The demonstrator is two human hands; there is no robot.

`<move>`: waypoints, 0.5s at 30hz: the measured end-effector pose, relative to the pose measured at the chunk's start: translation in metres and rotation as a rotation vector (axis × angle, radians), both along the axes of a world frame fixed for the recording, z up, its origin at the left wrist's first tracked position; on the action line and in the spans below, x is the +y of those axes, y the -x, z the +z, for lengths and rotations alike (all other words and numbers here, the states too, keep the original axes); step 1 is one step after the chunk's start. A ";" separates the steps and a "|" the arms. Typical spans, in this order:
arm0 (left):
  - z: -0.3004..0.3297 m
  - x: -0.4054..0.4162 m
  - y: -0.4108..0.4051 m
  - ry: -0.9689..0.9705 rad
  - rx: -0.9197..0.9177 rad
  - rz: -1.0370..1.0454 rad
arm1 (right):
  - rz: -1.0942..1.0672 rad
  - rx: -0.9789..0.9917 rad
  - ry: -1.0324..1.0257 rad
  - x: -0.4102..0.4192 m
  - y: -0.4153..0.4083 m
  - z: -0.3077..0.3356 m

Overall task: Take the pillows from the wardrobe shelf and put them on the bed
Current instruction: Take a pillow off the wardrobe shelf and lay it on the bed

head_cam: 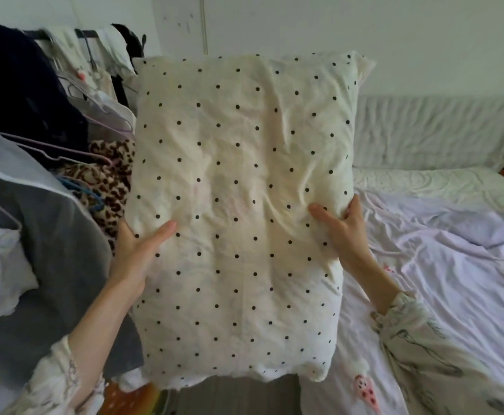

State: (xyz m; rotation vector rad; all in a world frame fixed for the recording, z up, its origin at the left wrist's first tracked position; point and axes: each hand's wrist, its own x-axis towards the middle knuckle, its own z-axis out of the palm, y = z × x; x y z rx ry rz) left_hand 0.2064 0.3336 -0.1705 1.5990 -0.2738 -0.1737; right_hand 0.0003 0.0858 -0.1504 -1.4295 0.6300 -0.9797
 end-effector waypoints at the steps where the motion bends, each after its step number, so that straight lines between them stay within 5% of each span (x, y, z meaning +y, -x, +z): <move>1: -0.001 -0.013 -0.014 0.014 0.001 0.001 | -0.010 0.002 0.007 -0.010 -0.012 0.001; 15: -0.017 -0.218 -0.240 0.148 0.048 -0.057 | -0.128 0.035 0.045 -0.190 -0.223 -0.004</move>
